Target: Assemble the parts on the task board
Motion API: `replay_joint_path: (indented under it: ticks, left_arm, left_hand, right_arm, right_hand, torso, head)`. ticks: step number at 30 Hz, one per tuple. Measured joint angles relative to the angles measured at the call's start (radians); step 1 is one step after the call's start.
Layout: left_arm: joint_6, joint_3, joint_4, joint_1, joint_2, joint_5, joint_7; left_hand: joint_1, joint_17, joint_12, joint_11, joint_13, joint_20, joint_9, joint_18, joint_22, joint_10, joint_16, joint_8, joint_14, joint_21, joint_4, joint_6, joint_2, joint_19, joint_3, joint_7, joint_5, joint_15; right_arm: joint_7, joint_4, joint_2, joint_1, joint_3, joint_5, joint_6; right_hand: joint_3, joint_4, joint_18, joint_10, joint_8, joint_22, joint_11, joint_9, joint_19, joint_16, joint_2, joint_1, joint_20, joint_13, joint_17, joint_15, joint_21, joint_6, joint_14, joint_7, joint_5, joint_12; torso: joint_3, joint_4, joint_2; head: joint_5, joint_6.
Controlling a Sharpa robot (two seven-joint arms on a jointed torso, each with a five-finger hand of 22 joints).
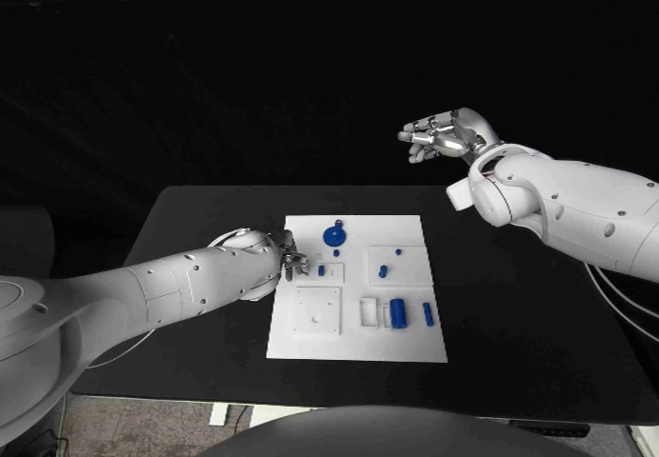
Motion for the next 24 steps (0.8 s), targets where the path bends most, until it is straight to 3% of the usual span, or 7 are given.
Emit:
replay_joint_path:
  ticks: [24]
  left_arm:
    - [0.001,0.0,-0.016,-0.009,0.008,-0.011,0.014]
  left_hand:
    - [0.0,-0.003,0.0,-0.001,0.0,0.0,0.0,0.0,0.001,0.001,0.0,-0.003,-0.001,0.004,0.002,0.0,0.0,0.0,0.002,0.0,-0.003,0.002]
  right_arm:
    - [0.0,0.004,0.001,0.0,0.0,0.0,0.004]
  right_hand:
    - [0.007,0.001,0.001,0.0,0.0,0.0,0.0,0.0,0.0,0.0,0.0,0.0,0.0,0.0,0.0,0.0,0.0,0.0,0.0,0.0,0.004,0.0]
  torso:
    - [0.0011,0.0007,0.0]
  head:
    - [-0.006,-0.004]
